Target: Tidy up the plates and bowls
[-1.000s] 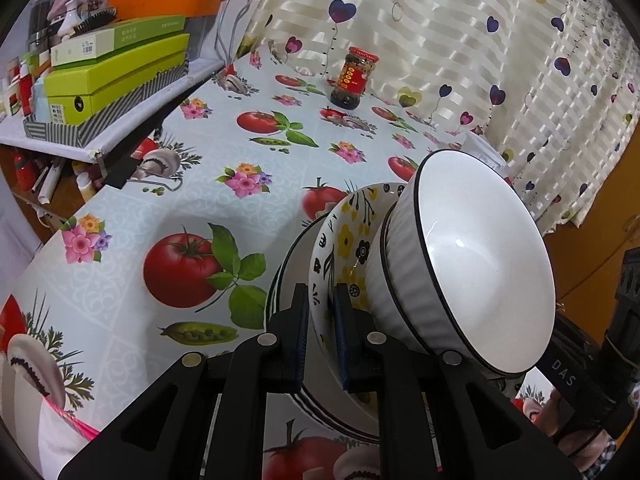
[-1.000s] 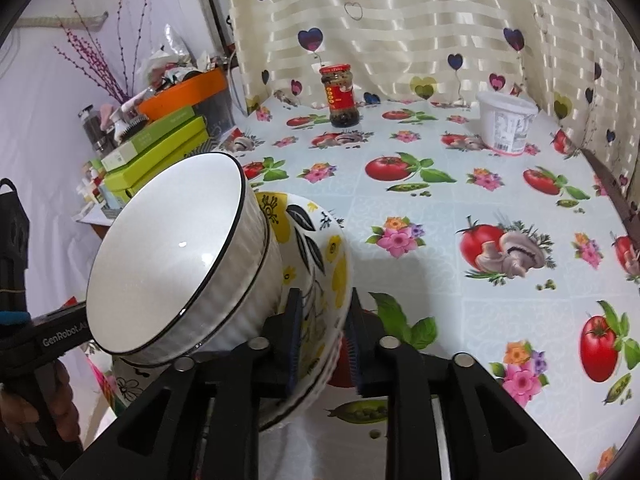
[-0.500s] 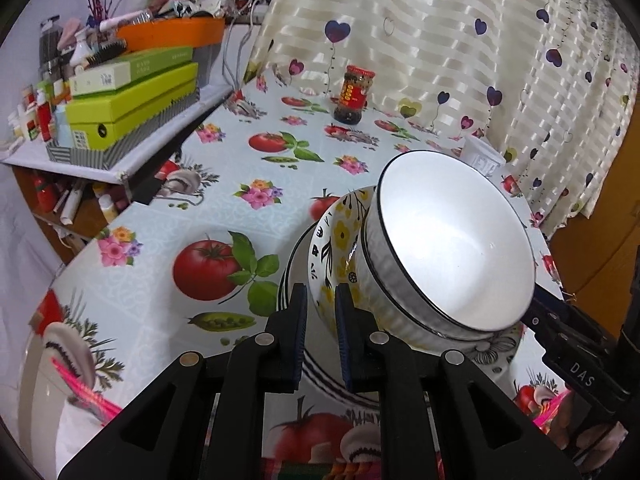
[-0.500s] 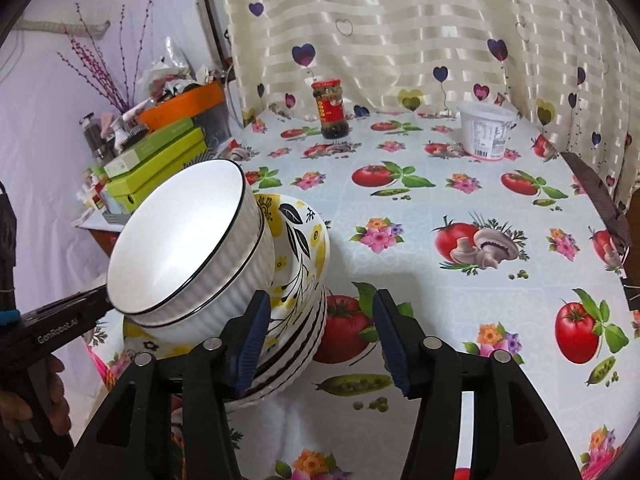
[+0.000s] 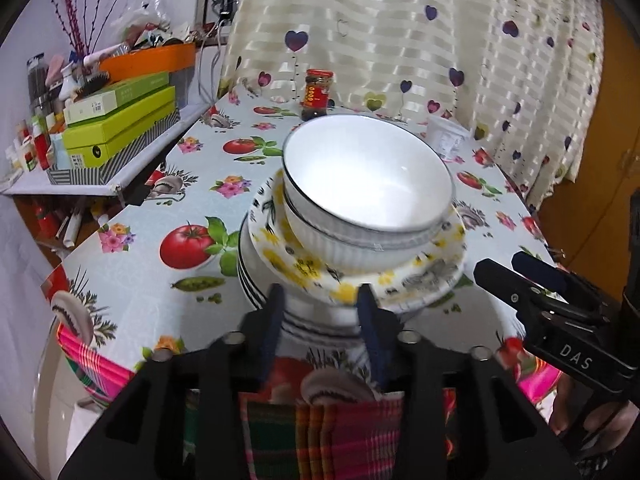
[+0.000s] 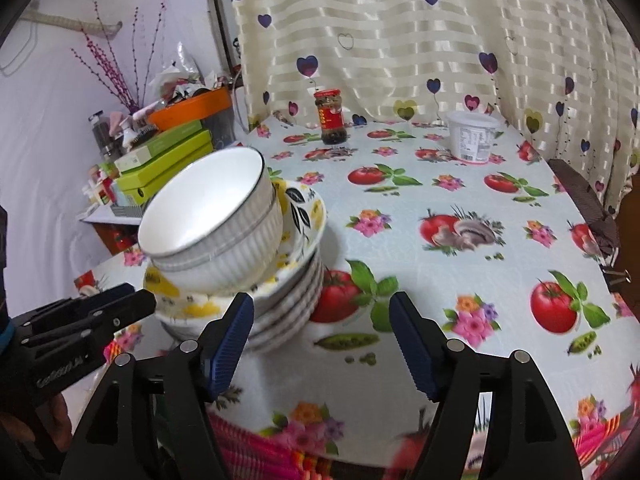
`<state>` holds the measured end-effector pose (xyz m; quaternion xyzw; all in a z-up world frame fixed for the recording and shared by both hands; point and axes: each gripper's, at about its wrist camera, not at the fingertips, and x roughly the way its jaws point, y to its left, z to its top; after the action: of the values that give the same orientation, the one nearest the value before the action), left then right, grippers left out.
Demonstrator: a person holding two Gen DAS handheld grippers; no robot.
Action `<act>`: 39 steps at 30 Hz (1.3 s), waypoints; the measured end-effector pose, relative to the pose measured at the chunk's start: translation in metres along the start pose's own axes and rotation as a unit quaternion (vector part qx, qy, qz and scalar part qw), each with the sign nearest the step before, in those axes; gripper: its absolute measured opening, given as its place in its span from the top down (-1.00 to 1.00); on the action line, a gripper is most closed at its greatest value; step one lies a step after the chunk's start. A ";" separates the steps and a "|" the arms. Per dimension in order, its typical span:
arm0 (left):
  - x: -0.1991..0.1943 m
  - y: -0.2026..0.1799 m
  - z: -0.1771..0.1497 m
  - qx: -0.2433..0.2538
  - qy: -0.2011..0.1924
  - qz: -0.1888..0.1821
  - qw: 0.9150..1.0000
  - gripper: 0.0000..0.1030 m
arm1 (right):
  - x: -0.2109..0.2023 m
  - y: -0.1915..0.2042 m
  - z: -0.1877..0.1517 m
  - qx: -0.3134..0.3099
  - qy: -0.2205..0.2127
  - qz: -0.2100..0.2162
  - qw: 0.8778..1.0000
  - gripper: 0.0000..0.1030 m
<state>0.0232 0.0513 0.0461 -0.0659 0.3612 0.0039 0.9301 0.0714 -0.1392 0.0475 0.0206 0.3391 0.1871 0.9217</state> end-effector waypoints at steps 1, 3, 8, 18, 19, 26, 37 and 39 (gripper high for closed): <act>-0.003 -0.004 -0.005 0.009 -0.005 0.009 1.000 0.21 | -0.002 -0.001 -0.004 0.003 0.000 -0.001 1.000 -0.38; -0.006 -0.009 -0.011 0.016 -0.007 0.010 1.000 0.21 | -0.006 -0.004 -0.012 0.007 0.002 -0.003 1.000 -0.38; -0.012 -0.023 -0.026 0.031 -0.011 0.003 0.999 0.20 | -0.016 -0.015 -0.030 0.014 0.005 -0.019 1.000 -0.40; 0.010 -0.047 -0.057 0.053 0.034 0.004 0.998 0.20 | -0.016 -0.034 -0.056 0.025 0.031 -0.050 0.998 -0.51; 0.011 -0.048 -0.060 0.054 0.036 0.006 0.998 0.20 | -0.015 -0.035 -0.057 0.027 0.033 -0.050 0.998 -0.55; 0.031 -0.055 -0.076 0.061 0.063 0.018 0.996 0.20 | -0.004 -0.038 -0.066 0.022 0.047 -0.061 0.997 -0.57; 0.037 -0.066 -0.079 0.067 0.057 0.016 0.996 0.20 | 0.007 -0.051 -0.075 0.030 0.068 -0.075 0.994 -0.57; 0.038 -0.068 -0.079 0.067 0.058 0.015 0.996 0.20 | 0.008 -0.052 -0.076 0.029 0.068 -0.078 0.994 -0.57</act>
<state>0.0021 -0.0271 -0.0291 0.0018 0.4147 -0.0099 0.9099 0.0456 -0.1911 -0.0245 0.0080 0.4071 0.1056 0.9072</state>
